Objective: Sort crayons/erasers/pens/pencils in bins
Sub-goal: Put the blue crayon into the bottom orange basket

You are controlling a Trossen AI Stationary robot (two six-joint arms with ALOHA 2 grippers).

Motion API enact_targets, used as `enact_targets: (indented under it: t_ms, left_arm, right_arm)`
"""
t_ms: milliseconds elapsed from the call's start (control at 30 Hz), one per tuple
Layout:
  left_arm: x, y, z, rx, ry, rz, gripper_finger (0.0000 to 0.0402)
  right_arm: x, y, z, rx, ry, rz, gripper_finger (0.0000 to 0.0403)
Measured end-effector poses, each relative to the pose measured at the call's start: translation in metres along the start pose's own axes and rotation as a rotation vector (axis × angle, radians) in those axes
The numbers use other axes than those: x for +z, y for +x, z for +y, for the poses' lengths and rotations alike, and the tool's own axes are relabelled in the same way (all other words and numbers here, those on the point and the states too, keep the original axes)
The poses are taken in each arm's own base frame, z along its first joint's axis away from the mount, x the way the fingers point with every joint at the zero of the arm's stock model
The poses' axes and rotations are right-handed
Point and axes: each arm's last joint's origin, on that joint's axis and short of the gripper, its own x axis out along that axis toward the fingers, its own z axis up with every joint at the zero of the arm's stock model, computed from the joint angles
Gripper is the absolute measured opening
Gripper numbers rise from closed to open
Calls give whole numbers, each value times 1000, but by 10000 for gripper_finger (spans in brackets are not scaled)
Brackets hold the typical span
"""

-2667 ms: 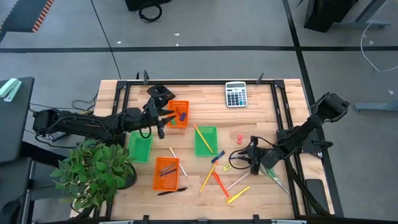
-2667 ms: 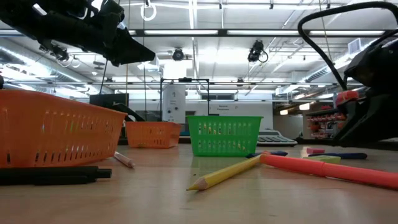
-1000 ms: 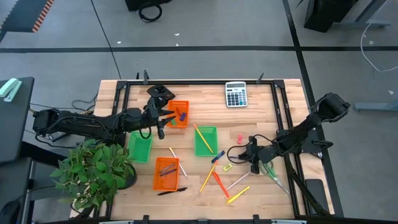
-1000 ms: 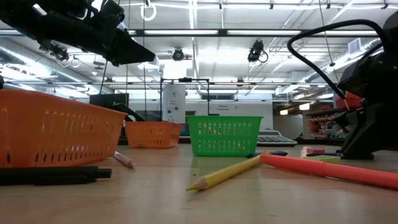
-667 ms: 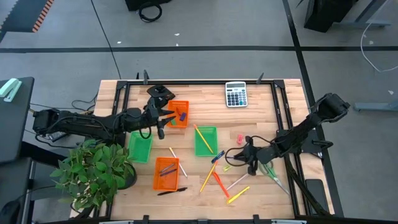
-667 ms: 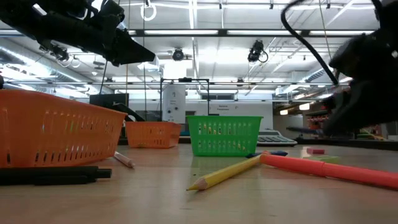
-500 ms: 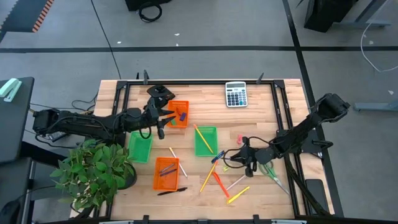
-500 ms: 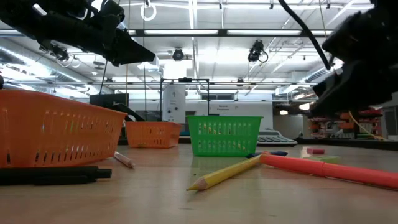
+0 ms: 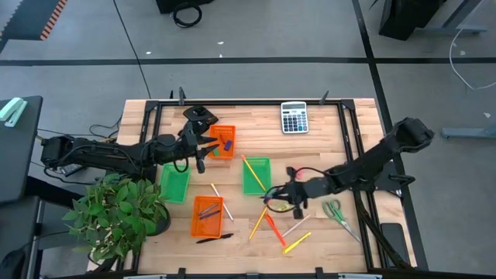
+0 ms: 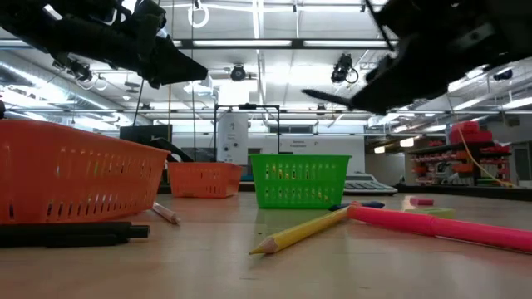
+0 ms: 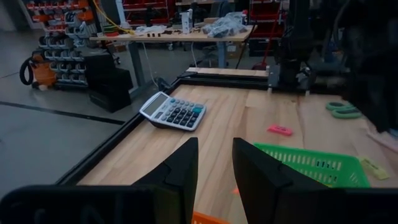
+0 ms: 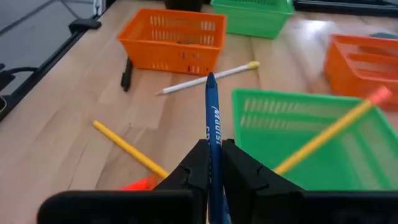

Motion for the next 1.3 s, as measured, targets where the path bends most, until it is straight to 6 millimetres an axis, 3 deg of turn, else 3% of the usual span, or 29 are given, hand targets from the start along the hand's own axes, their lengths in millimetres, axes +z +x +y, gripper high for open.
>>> enact_targets:
  t_ms: [167,367,633,867,1033,1167,1300]
  left_arm:
    - [2,-1,-3,-16,-9,-17,107]
    - [3,-1,-5,-26,-9,-26,107]
    - [4,-2,-6,-34,-25,-38,107]
    - [4,-4,-15,-82,-44,-36,107]
    - [5,-5,-18,-95,-47,-44,107]
    - [6,-5,-16,-86,-50,-61,107]
    - [8,-5,-15,-82,-54,-78,107]
  right_arm:
    - [17,39,-2,76,-70,28,38]
    - [53,87,4,134,-176,14,38]
    - [101,130,3,195,-212,21,38]
    - [111,169,12,270,-234,39,38]
    - [121,187,11,267,-254,11,38]
    - [127,189,4,254,-259,19,38]
    - [122,190,-6,243,-281,77,38]
